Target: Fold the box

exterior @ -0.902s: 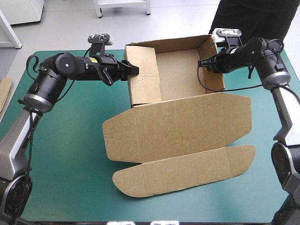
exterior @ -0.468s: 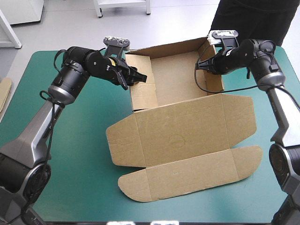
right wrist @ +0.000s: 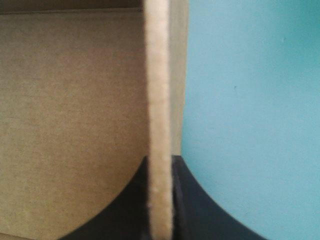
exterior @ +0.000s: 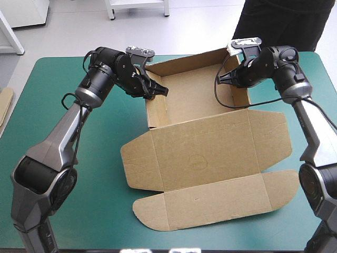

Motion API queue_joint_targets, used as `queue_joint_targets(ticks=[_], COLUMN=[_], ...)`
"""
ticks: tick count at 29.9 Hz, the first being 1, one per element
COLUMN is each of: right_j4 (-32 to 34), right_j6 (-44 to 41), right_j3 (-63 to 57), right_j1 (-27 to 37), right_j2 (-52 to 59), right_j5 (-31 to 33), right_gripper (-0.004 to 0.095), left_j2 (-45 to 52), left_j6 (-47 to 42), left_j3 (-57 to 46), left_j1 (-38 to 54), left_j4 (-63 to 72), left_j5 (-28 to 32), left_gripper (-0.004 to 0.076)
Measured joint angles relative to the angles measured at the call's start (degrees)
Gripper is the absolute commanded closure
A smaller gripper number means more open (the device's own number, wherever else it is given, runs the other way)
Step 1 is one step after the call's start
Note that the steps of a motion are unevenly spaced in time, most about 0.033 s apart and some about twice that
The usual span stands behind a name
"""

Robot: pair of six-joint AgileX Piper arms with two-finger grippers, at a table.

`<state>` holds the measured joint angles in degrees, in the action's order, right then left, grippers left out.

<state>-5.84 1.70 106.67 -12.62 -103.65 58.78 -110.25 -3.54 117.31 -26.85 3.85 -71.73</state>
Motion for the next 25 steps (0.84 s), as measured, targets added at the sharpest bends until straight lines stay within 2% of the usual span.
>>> queue_joint_targets(ticks=[2, 6, 7, 25], right_j4=[0.57, 1.11, 1.17, -1.36], right_j6=[-0.07, -0.27, -0.5, -3.58], right_j3=[0.0, 0.0, 0.0, 0.0], right_j1=[0.0, 0.0, 0.0, -0.01], right_j2=[0.0, -0.46, -0.63, -4.95], right_j5=[0.56, 2.02, 2.39, 4.07], right_gripper=[0.0916, 0.0916, 0.0916, 0.0915], left_j2=[-0.73, -1.58, -1.69, -2.74], left_j6=[-0.11, -0.18, -0.44, -3.31], left_j3=[0.0, 0.0, 0.0, 0.0], left_j1=[-0.24, -0.29, -0.29, 0.27], left_j4=[-0.25, -0.44, -0.51, -5.19], left_j5=[0.0, 0.0, 0.06, 1.96], left_gripper=[0.0531, 0.071, 0.073, 0.0733])
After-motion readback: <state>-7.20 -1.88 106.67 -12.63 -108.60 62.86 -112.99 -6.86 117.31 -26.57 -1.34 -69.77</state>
